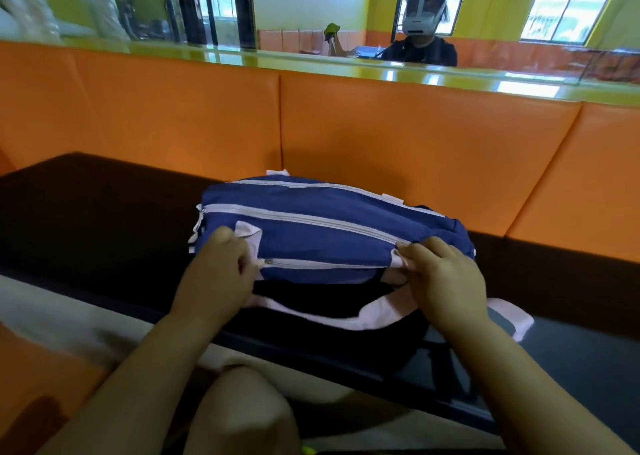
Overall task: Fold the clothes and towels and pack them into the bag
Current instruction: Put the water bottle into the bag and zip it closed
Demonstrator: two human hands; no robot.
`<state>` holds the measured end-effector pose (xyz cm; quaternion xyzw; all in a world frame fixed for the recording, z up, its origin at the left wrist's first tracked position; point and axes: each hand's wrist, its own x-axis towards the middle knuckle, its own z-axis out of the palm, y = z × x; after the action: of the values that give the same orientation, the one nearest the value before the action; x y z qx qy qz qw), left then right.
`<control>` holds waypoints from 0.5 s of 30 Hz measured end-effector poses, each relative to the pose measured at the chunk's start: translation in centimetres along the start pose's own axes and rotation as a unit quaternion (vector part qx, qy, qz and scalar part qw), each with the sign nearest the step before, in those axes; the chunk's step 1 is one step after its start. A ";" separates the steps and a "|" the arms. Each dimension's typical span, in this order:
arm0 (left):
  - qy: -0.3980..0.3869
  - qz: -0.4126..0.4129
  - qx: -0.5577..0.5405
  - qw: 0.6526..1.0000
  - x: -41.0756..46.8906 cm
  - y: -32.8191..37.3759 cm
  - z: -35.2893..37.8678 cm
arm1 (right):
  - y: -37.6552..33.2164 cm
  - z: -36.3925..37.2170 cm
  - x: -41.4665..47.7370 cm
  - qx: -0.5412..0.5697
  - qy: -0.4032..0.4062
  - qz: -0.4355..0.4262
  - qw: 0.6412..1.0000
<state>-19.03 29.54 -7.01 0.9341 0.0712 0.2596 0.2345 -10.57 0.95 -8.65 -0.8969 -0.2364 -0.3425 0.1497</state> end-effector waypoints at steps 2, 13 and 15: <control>0.020 -0.006 0.014 1.000 0.5 -0.4 -0.8 | 0.1 -1.0 0.1 0.012 -0.010 0.025 1.000; 0.031 0.158 0.109 0.981 0.6 0.4 2.7 | -0.6 -1.3 -2.0 -0.069 -0.063 0.018 0.995; 0.013 0.152 0.146 0.977 0.7 0.1 3.3 | -0.6 -1.0 -2.6 -0.064 -0.092 0.010 0.994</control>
<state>-16.73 28.26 -9.16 0.9549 -0.0310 0.2907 0.0523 -13.09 0.18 -9.67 -0.9348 -0.2175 -0.2712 0.0728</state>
